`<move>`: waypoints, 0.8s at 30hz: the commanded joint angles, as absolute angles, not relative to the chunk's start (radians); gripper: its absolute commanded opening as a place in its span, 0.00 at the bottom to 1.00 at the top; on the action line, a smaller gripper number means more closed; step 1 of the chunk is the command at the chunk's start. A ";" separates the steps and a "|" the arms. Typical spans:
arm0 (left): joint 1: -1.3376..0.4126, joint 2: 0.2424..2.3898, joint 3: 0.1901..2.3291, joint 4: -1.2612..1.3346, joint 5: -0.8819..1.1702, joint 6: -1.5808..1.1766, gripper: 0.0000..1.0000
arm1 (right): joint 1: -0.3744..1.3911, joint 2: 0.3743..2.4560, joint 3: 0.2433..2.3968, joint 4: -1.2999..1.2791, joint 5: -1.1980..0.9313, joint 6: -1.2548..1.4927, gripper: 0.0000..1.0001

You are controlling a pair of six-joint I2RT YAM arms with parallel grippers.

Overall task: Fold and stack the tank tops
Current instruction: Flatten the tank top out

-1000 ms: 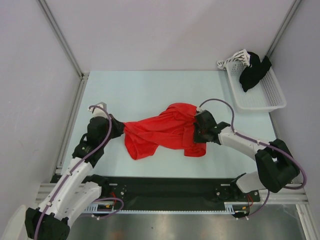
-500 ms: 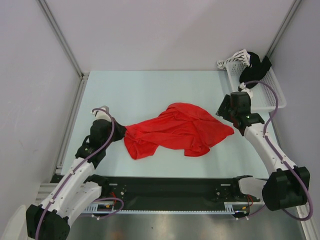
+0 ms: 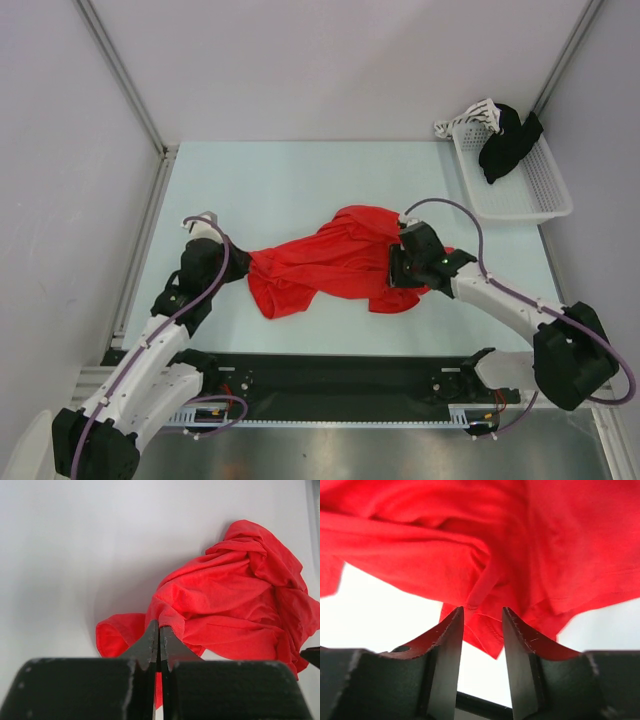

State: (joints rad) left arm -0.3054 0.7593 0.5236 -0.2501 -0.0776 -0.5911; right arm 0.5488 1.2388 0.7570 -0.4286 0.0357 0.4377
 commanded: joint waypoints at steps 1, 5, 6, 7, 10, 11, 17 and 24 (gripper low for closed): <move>-0.298 0.759 0.561 -0.238 -0.097 -0.571 0.00 | 0.598 1.296 0.775 -0.385 0.040 0.411 0.43; -0.298 0.752 0.565 -0.247 -0.103 -0.565 0.00 | 0.649 1.338 0.798 -0.380 0.064 0.410 0.50; -0.298 0.750 0.565 -0.245 -0.103 -0.565 0.00 | 0.652 1.345 0.807 -0.382 0.064 0.408 0.52; -0.298 0.749 0.563 -0.247 -0.103 -0.565 0.00 | 0.656 1.365 0.814 -0.390 0.069 0.410 0.52; -0.298 0.755 0.561 -0.244 -0.100 -0.563 0.00 | 0.681 1.399 0.851 -0.440 0.132 0.420 0.52; -0.298 0.755 0.563 -0.245 -0.100 -0.561 0.00 | 0.690 1.417 0.860 -0.458 0.196 0.425 0.51; -0.298 0.758 0.575 -0.250 -0.109 -0.554 0.00 | 0.713 1.472 0.880 -0.503 0.258 0.430 0.36; -0.298 0.773 0.595 -0.249 -0.118 -0.558 0.00 | 0.675 1.390 0.980 -0.587 0.359 0.414 0.00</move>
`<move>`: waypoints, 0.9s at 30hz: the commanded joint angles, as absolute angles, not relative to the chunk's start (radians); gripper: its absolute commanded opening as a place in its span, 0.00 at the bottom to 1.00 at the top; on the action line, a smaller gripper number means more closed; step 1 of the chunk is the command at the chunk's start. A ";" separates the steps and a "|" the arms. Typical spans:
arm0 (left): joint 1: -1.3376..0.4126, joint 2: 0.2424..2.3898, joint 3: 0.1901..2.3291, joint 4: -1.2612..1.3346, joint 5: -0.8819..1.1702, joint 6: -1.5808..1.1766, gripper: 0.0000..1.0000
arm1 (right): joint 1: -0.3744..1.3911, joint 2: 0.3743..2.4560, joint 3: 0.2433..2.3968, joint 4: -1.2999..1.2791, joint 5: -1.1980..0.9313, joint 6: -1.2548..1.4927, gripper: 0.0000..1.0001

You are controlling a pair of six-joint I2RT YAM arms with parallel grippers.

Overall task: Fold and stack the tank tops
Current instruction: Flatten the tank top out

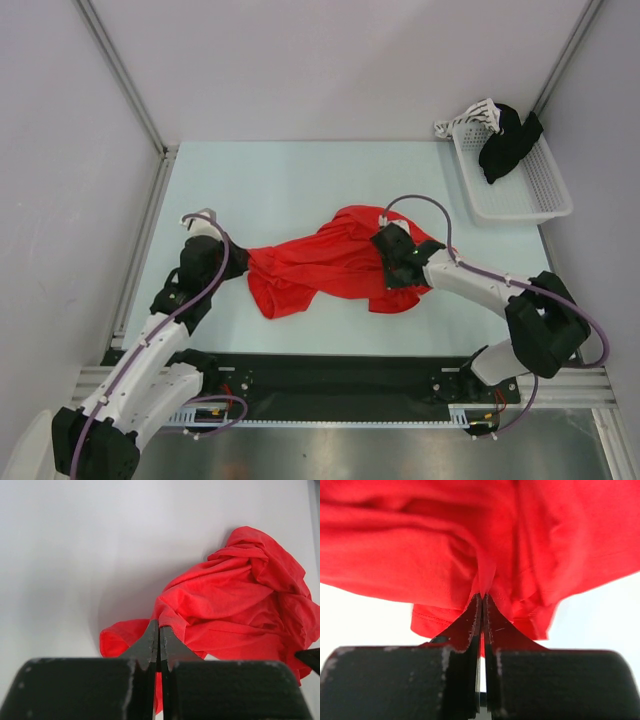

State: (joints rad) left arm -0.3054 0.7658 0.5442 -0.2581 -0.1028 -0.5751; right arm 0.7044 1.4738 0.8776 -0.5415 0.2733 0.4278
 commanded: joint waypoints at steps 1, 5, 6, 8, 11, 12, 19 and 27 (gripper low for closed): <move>-0.298 0.782 0.600 -0.247 -0.115 -0.563 0.00 | 0.651 1.370 0.998 -0.592 0.351 0.407 0.00; -0.298 0.856 0.687 -0.241 -0.103 -0.568 0.00 | 0.465 1.264 1.126 -0.600 0.266 0.365 0.00; -0.298 0.880 0.718 -0.261 -0.103 -0.563 0.00 | 0.437 1.250 1.149 -0.595 0.250 0.361 0.00; -0.296 0.957 0.835 -0.325 -0.112 -0.545 0.00 | 0.387 1.210 1.233 -0.589 0.181 0.336 0.00; -0.287 1.005 1.001 -0.424 -0.127 -0.535 0.00 | 0.345 1.149 1.350 -0.589 0.157 0.325 0.00; -0.285 0.993 1.034 -0.439 -0.127 -0.531 0.00 | 0.344 1.131 1.377 -0.603 0.149 0.316 0.00; -0.288 0.753 1.296 -0.529 -0.008 -0.410 0.00 | 0.344 0.861 1.528 -0.591 0.011 0.342 0.00; -0.288 0.583 1.612 -0.684 0.003 -0.301 0.00 | 0.344 0.706 1.791 -0.610 -0.205 0.337 0.00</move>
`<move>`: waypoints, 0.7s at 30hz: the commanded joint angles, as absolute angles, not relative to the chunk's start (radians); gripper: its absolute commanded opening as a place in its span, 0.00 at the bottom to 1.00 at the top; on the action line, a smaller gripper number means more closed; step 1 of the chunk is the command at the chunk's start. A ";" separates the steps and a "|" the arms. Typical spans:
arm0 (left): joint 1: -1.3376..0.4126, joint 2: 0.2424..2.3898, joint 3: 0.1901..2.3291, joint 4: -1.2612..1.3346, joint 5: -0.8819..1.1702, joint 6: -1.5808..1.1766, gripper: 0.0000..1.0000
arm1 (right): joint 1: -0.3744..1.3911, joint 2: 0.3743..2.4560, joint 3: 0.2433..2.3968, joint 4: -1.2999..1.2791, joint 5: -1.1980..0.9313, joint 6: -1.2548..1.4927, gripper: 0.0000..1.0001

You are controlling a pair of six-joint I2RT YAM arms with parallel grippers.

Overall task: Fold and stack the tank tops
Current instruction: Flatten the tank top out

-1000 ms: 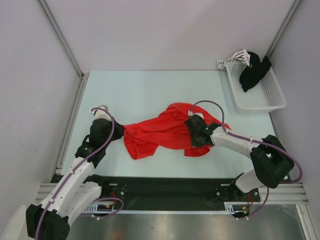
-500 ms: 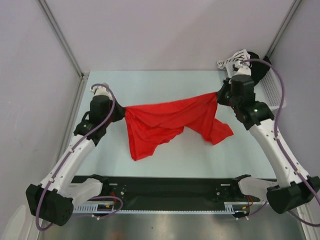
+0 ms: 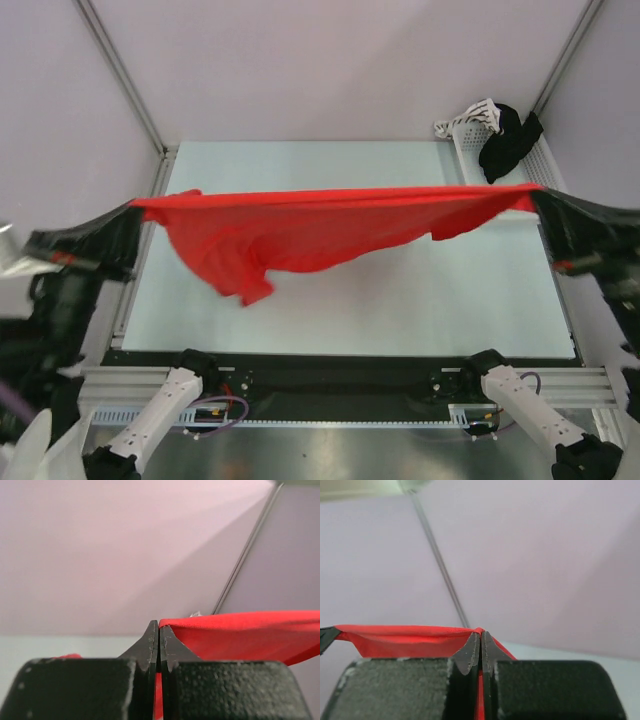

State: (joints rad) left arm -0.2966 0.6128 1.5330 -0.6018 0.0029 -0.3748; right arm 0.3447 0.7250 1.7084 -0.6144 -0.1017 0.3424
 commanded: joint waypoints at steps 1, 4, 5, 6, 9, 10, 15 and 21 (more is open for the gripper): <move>-0.288 0.577 1.638 -0.692 0.003 -0.289 0.00 | 0.342 0.700 1.813 -0.617 -0.218 0.337 0.00; -0.288 0.581 1.716 -0.706 0.002 -0.267 0.00 | 0.341 0.724 1.888 -0.655 -0.225 0.333 0.00; -0.288 0.587 1.720 -0.687 0.024 -0.261 0.00 | 0.341 0.733 1.894 -0.655 -0.225 0.328 0.00; -0.288 0.609 1.718 -0.686 0.018 -0.261 0.00 | 0.341 0.742 1.894 -0.650 -0.224 0.328 0.00; -0.287 0.667 1.681 -0.669 0.009 -0.270 0.00 | 0.341 0.788 1.878 -0.631 -0.207 0.327 0.00; -0.288 0.686 1.666 -0.657 0.008 -0.278 0.00 | 0.341 0.807 1.872 -0.624 -0.189 0.327 0.00; -0.287 0.871 1.556 -0.546 -0.024 -0.293 0.00 | 0.342 0.980 1.815 -0.577 -0.112 0.302 0.00; -0.187 1.196 1.658 -0.468 0.018 -0.339 0.00 | 0.276 1.253 1.860 -0.477 -0.061 0.323 0.00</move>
State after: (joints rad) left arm -0.2466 1.0760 1.5898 -0.5327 0.0048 -0.3134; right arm 0.3222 1.1473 1.8240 -0.5579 -0.1032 0.3187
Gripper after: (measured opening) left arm 0.011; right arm 0.012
